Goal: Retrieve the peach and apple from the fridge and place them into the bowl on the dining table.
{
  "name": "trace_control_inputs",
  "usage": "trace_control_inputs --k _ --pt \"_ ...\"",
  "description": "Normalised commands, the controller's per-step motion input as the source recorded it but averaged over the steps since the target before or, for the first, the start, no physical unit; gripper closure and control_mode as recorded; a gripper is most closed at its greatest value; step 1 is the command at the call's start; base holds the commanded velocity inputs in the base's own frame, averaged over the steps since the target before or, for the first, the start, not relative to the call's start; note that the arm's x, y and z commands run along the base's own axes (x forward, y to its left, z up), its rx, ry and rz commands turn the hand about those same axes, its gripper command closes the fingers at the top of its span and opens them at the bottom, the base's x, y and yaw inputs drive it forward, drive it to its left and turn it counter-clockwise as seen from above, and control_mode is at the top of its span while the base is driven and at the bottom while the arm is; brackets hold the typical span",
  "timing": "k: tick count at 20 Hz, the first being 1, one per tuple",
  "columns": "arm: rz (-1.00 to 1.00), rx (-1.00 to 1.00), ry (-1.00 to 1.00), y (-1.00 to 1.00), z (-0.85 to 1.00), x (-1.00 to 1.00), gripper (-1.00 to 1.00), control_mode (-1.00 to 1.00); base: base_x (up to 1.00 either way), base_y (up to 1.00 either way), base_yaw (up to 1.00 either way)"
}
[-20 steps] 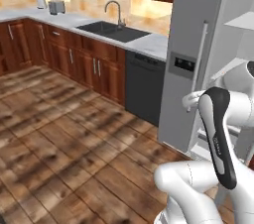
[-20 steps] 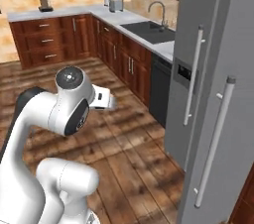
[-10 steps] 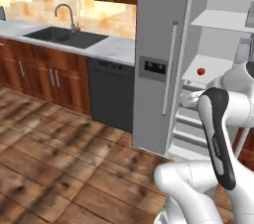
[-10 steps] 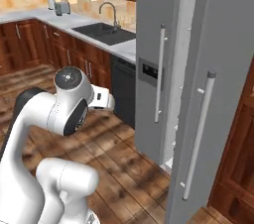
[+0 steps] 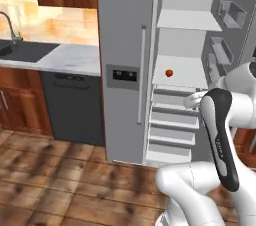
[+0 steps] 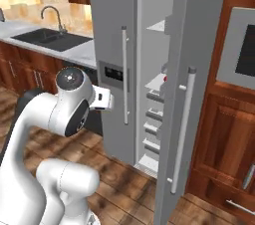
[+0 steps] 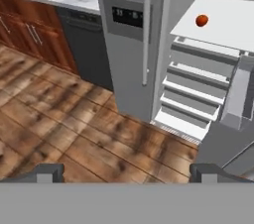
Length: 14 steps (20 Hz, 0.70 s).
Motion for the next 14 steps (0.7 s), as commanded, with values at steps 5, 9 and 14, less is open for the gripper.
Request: trace_control_inputs --k 5,9,14 --pt "0.00 0.00 0.00 0.00 0.00 0.00 -1.00 1.00 0.65 0.63 -0.54" --pt "0.00 0.00 0.00 0.00 0.00 0.00 -1.00 1.00 0.58 0.74 -0.50" --pt "0.00 0.00 0.00 0.00 0.00 0.00 -1.00 1.00 0.45 0.69 -0.48"
